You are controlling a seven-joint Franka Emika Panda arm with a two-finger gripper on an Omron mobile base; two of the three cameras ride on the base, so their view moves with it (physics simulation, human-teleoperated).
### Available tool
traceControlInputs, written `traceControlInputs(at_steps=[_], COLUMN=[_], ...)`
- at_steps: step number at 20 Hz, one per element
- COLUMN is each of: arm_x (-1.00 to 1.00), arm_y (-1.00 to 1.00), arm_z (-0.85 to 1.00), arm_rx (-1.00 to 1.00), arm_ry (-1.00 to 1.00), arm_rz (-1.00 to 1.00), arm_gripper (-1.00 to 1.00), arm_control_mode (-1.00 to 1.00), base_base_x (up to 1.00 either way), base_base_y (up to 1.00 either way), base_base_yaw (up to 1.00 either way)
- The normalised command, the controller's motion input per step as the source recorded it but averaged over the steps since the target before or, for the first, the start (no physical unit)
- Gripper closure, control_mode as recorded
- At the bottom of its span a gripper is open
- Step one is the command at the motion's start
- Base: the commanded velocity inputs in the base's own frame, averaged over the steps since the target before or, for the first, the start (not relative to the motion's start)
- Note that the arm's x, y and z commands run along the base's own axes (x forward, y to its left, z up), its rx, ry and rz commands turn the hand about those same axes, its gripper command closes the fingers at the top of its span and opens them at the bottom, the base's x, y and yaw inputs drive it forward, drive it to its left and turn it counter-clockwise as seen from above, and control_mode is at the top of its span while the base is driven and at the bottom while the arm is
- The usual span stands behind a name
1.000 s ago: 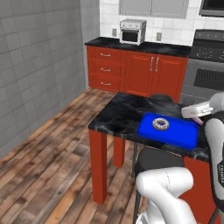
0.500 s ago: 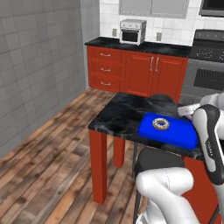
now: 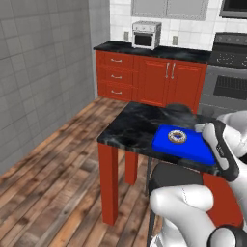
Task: Take the cake and donut from the fridge and place them on the empty tray on the dining counter.
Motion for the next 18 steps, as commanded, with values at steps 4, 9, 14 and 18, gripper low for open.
traceControlInputs(at_steps=[4, 9, 14, 18], arm_x=[0.63, 0.42, 0.05, 0.0], arm_y=[-0.33, -0.32, -0.27, -0.17], arm_z=[-0.11, -0.12, -0.43, -0.49], arm_rx=[0.0, 0.02, 0.03, 0.01], arm_ry=[0.4, 0.32, 0.05, -0.06], arm_rz=[-0.03, 0.0, 0.0, 0.0], arm_gripper=[1.0, 1.0, 1.0, 1.0], arm_control_mode=[-1.0, -1.0, -1.0, -1.0], base_base_x=[0.0, 0.0, 0.0, 0.0], base_base_y=[0.0, 0.0, 0.0, 0.0], base_base_yaw=[0.0, 0.0, 0.0, 0.0])
